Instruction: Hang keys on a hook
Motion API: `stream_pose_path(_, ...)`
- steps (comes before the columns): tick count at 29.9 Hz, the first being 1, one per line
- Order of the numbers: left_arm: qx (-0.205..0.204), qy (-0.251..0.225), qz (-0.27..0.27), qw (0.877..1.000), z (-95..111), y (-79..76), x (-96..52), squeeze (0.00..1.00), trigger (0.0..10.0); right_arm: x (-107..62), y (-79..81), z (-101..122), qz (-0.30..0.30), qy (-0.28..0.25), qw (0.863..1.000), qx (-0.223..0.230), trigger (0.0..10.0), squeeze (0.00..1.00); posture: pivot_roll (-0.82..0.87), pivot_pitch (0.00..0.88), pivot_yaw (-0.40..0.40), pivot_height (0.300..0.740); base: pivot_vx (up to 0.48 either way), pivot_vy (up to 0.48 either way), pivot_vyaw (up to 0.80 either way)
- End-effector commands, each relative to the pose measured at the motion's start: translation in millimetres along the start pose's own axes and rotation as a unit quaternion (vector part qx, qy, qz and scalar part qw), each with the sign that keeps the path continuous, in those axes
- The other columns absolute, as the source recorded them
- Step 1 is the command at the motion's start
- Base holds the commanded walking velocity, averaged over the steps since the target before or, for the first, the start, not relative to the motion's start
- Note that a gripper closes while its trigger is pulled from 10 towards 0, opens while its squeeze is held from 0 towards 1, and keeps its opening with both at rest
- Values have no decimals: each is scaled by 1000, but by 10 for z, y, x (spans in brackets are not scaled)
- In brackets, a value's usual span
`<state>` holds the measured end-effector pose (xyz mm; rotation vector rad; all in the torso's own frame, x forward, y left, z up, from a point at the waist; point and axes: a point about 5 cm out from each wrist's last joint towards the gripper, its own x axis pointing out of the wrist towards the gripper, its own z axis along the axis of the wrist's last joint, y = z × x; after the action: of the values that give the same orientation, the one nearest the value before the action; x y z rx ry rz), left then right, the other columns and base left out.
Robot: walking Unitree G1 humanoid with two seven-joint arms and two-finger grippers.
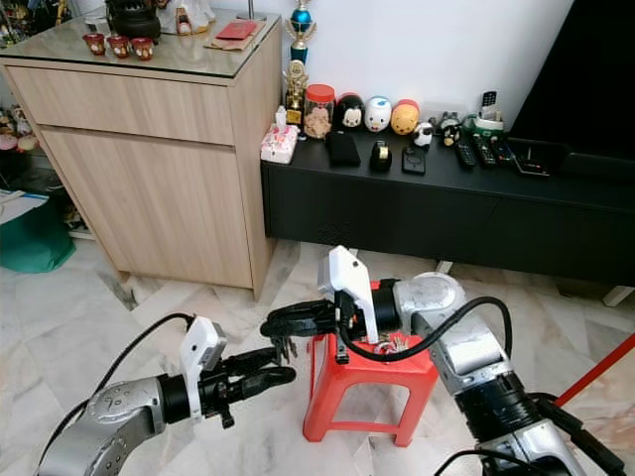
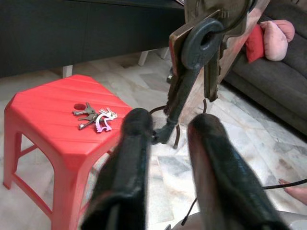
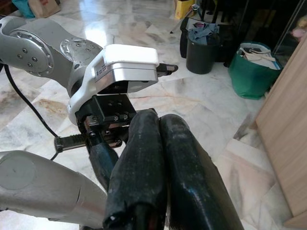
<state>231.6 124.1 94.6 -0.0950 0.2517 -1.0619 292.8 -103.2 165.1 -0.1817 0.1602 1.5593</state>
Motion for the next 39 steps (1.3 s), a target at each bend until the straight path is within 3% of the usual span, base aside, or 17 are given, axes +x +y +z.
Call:
stream_pose_path(1,4,-9,-14,1000,57,-40,14,0,0,-13,-19,33,-1,-1,1000,-5,10000,0,38,0,-95,740,0,0,0)
stream_pose_path(26,-4,4,-33,999,32,-93,-46,0,0,-35,-73,-33,-21,6,1000,4,10000,0,45,0,-96,740,0,0,0)
stream_pose_path(39,0,12,-12,1000,22,-43,-109,0,0,-196,-125,-206,-51,40,998,19,10000,0,45,0,-95,740,0,0,0)
